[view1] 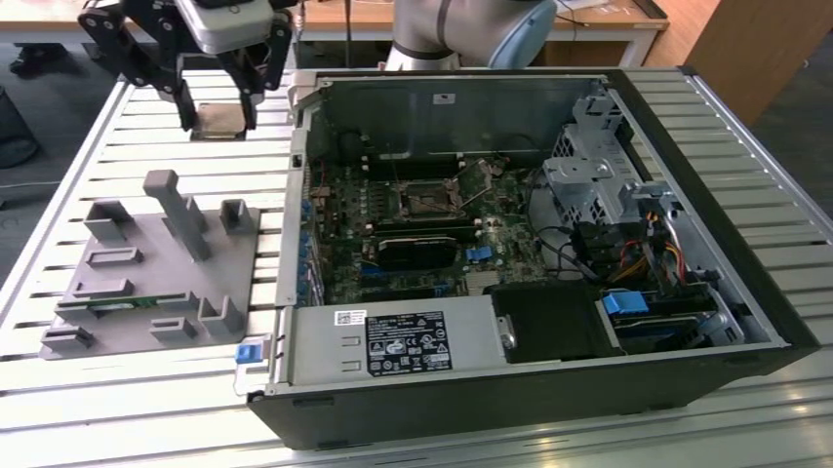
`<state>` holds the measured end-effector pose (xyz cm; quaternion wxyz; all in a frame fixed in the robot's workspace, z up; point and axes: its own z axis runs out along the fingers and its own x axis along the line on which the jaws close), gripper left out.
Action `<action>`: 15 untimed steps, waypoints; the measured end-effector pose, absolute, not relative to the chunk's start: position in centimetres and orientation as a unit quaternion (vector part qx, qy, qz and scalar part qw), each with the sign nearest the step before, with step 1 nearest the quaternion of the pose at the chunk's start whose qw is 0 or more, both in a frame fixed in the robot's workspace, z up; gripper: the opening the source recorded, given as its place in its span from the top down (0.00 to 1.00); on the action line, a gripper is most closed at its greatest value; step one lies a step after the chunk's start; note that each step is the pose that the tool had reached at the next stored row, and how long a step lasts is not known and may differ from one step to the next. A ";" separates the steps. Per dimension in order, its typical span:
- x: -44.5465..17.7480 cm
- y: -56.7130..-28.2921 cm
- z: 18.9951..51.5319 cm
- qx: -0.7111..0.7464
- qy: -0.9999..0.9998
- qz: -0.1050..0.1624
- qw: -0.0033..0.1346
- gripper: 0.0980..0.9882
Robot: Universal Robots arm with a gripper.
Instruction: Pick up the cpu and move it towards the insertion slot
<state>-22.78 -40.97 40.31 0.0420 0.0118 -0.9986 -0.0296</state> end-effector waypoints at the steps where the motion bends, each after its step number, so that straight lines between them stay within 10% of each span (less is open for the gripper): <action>1: -22.6 -41.0 40.3 0.012 -0.999 -0.030 0.042 0.50; 15: -20.3 -41.0 40.3 0.012 -0.998 -0.030 0.047 0.50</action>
